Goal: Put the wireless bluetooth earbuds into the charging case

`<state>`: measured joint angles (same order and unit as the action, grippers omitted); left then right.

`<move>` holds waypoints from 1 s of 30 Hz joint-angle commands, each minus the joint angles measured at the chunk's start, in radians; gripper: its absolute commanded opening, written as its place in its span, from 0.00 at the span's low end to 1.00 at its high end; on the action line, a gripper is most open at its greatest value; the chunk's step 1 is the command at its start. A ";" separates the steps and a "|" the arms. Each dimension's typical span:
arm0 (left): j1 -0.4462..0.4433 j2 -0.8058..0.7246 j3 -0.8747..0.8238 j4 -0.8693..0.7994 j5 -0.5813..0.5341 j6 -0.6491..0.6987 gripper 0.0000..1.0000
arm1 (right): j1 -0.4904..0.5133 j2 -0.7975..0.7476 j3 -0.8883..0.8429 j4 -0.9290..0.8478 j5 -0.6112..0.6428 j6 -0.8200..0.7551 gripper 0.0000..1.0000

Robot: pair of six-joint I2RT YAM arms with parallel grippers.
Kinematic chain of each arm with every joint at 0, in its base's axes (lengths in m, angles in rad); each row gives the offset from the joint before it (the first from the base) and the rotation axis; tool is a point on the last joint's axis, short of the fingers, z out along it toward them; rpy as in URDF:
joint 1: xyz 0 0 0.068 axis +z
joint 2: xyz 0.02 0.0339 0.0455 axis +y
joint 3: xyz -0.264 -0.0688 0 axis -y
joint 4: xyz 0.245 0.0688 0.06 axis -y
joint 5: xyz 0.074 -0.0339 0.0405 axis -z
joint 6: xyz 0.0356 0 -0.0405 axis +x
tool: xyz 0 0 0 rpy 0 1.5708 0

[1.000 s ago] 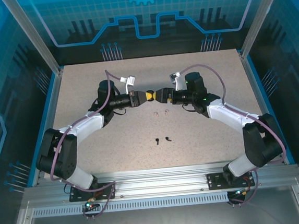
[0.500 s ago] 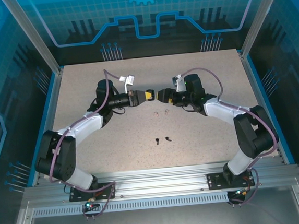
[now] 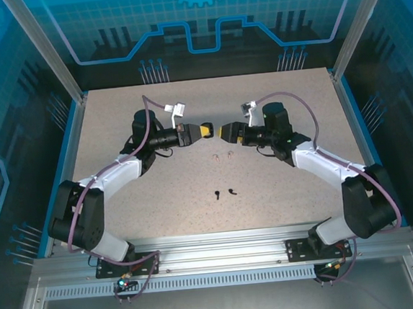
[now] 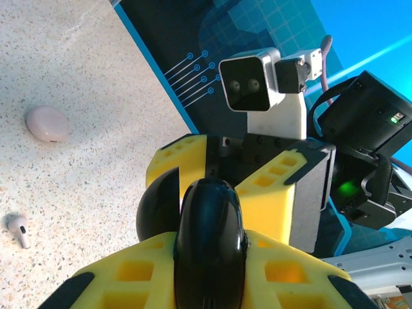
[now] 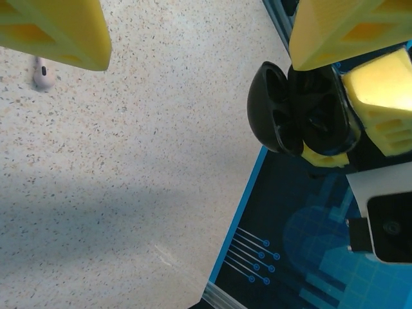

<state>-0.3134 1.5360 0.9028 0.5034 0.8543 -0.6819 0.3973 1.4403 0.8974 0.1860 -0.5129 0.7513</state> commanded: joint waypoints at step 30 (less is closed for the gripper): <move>-0.012 -0.005 0.030 0.055 0.003 -0.033 0.00 | 0.067 0.132 0.112 0.027 -0.010 0.010 0.49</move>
<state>-0.3149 1.5364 0.9028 0.5125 0.8272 -0.7078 0.4454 1.5475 0.9905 0.2111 -0.5171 0.7670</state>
